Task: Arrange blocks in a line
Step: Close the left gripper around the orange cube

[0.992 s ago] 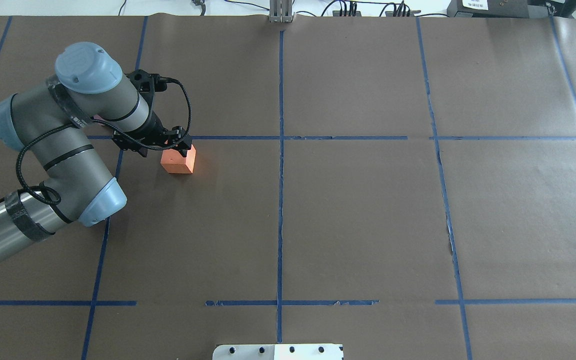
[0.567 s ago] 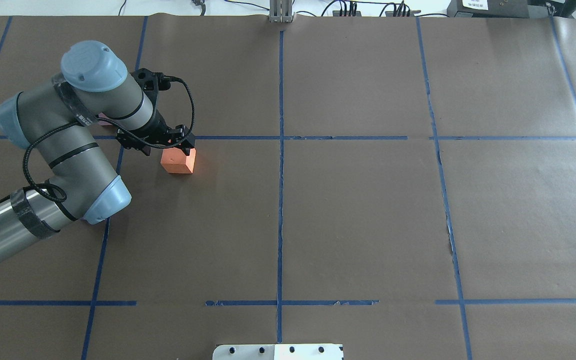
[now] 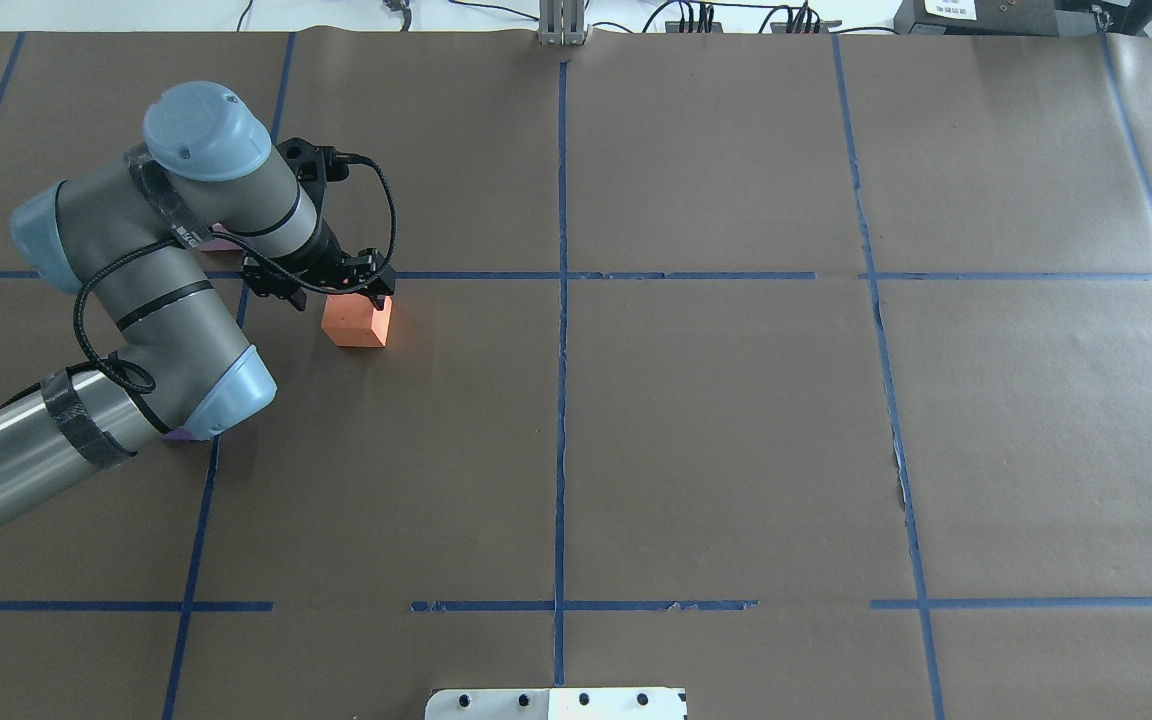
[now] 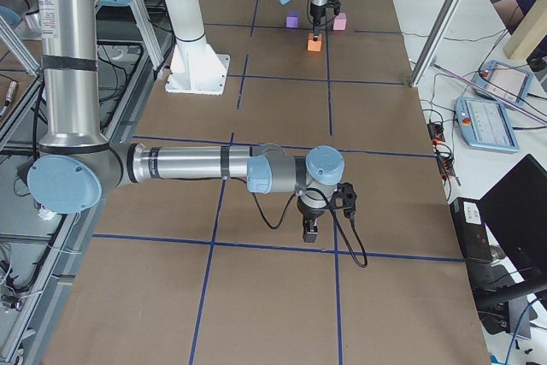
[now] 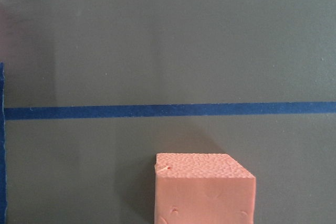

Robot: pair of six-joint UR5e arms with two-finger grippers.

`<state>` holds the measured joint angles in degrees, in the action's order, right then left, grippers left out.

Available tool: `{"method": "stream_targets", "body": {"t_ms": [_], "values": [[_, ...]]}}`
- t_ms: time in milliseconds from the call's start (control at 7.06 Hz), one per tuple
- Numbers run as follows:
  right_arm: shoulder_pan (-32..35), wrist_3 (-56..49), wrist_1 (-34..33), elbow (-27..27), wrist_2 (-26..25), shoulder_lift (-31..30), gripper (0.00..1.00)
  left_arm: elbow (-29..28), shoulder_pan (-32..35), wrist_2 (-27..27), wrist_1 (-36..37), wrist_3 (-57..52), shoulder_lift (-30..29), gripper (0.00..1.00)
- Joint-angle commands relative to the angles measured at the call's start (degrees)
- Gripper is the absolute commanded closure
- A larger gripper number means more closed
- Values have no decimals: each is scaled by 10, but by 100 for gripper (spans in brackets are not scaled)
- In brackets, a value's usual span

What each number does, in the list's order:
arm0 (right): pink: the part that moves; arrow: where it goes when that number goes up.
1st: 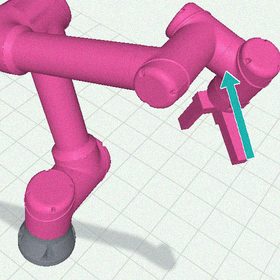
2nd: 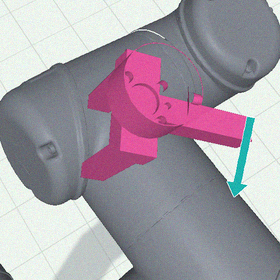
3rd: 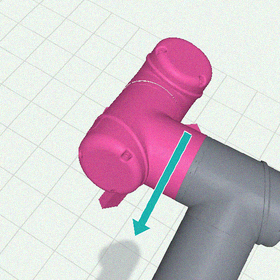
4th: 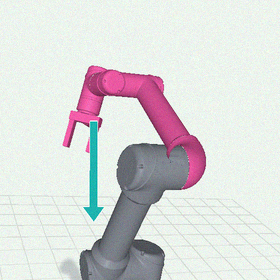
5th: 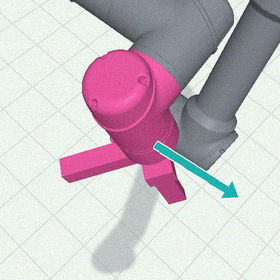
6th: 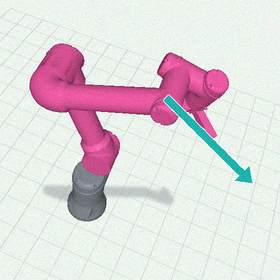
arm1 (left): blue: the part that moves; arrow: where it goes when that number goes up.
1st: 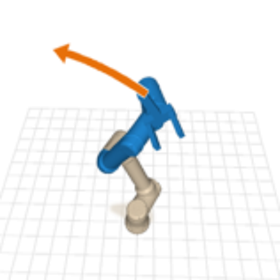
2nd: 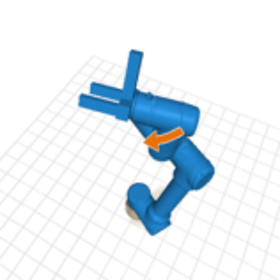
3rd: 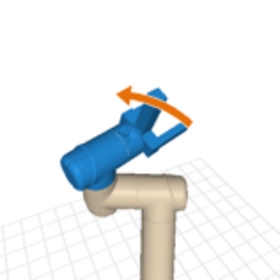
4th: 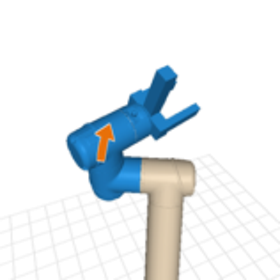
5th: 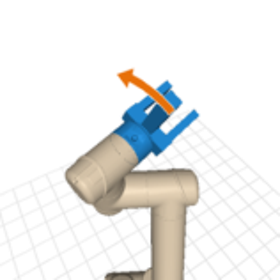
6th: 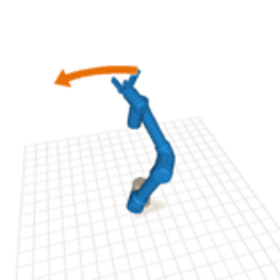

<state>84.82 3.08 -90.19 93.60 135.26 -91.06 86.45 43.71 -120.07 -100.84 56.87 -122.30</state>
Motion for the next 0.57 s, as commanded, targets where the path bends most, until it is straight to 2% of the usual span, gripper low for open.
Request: {"method": "stream_targets", "body": {"t_ms": [0,425], "values": [[0,0,0,0,0,0,0,-17,-7,0,-3,0,-7,0],[0,0,-1,0,0,0,0,-41,-17,0,-30,7,-8,0]]}}
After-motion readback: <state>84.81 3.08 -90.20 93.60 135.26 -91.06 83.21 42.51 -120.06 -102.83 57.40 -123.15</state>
